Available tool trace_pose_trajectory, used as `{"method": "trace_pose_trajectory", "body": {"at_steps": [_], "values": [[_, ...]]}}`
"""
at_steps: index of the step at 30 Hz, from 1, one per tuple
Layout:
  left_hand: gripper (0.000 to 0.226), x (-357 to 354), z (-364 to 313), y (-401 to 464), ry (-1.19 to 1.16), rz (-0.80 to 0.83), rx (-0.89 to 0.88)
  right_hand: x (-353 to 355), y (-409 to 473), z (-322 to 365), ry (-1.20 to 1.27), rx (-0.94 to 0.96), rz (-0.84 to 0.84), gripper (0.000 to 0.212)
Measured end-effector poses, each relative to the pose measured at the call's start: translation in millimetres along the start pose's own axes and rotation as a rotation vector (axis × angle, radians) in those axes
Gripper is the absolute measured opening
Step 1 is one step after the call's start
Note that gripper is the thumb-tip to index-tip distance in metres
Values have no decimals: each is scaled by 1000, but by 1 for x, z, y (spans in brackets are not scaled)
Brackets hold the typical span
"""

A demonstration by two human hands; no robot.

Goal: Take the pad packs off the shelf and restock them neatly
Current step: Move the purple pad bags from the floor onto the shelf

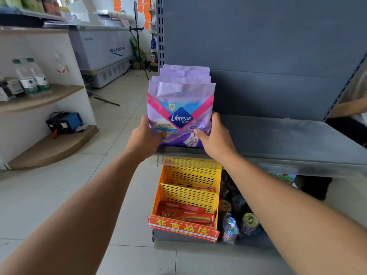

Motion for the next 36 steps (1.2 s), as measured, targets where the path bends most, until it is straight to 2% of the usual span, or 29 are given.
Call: {"method": "trace_pose_trajectory", "body": {"at_steps": [3, 8, 10, 16, 21, 26, 29, 31, 34, 36], "values": [[48, 2, 0, 0, -129, 35, 1, 5, -4, -1, 14, -4, 62, 44], [65, 8, -20, 1, -353, -20, -79, 10, -7, 10, 149, -28, 39, 62], [63, 8, -24, 4, -352, -26, -73, 8, -7, 14, 173, -29, 39, 64], [45, 6, -22, 12, -221, -66, 70, 5, 0, 17, 143, -125, 45, 48], [44, 3, -18, 21, -217, -38, 135, 5, 5, 13, 108, -185, 91, 49], [42, 1, -17, 21, -264, -85, 154, 5, 2, 13, 117, -211, 101, 48], [47, 2, -20, 18, -253, -113, 117, 7, -2, 16, 128, -200, 98, 48], [63, 6, -24, 13, -249, -130, 87, 9, -6, 18, 117, -191, 86, 52], [86, 16, -31, 6, -75, -158, 45, 16, -13, 22, 90, -172, 56, 67], [81, 26, -46, -6, 191, -220, -79, 27, -19, 25, 6, -140, 21, 72]]}}
Point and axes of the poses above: each hand's wrist, its own y-axis towards the middle knuckle, its own x-axis out of the back of the hand, z = x × y, the point moved 6 cm from there along y, towards the middle knuckle, and after that the axes turned 9 degrees about -x, right-handed, at the moved point
